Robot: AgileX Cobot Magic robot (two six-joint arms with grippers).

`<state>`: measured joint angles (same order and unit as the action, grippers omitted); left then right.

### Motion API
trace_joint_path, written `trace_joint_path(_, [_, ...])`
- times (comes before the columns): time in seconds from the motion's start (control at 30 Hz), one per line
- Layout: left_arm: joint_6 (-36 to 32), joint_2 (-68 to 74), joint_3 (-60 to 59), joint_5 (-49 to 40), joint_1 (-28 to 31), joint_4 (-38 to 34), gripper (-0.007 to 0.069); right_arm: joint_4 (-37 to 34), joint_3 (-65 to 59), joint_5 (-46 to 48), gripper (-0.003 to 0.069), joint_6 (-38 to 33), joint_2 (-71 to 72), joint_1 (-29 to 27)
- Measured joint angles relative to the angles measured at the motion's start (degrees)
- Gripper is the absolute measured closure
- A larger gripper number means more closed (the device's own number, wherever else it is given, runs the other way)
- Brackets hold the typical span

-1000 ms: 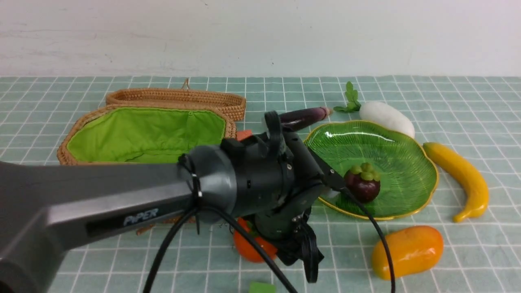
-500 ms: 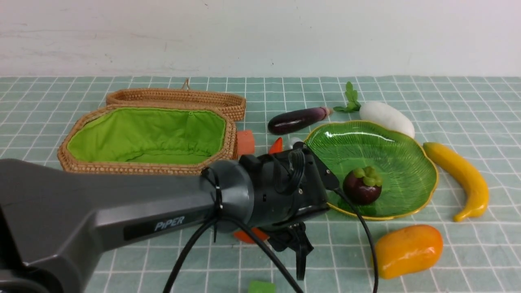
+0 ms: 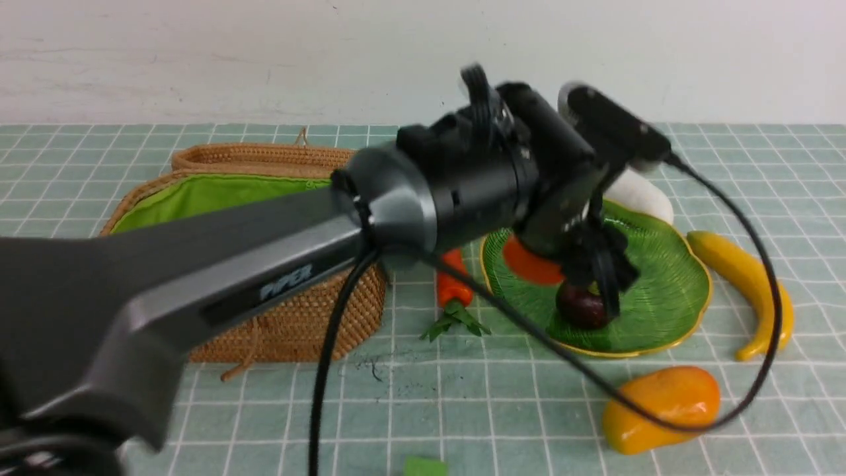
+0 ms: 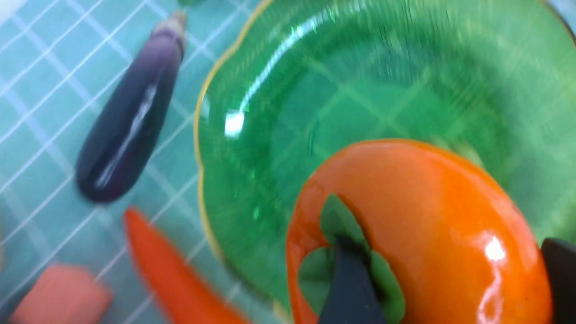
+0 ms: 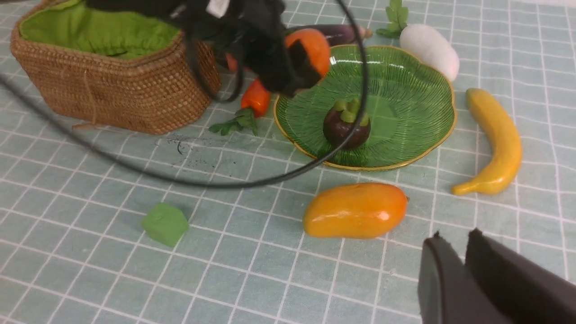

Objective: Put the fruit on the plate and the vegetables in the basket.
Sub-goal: Grab a tomato with your left arm and place it on the plate on the right, then use the left arm to grab a carrot and put it into the left basket

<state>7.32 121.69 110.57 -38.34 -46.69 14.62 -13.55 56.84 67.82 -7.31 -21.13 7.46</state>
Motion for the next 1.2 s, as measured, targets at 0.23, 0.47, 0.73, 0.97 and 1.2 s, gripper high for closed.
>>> trace_joint_path(0.23, [-5.5, 11.9, 8.5, 1.4, 3.6, -7.3, 0.0151, -0.7, 0.0, 1.4, 0.057, 0.0, 0.0, 0.0])
trace_joint_path(0.47, [-5.7, 13.1, 9.3, 2.3, 3.9, -10.2, 0.0029, -0.7, 0.0, 1.8, 0.0571, 0.0, 0.0, 0.0])
trace_joint_path(0.73, [-5.0, 5.1, 9.4, -6.8, 4.0, -11.3, -0.0018, -0.7, 0.0, 1.7, 0.0571, 0.0, 0.0, 0.0])
trace_joint_path(0.97, [5.9, 2.9, 10.0, -22.0, 6.2, -9.8, 0.0218, -0.7, 0.0, 1.7, 0.0571, 0.0, 0.0, 0.0])
trace_joint_path(1.2, [7.9, 9.6, 9.9, -21.7, 10.2, -7.4, 0.0251, -0.9, 0.0, 1.7, 0.0571, 0.0, 0.0, 0.0])
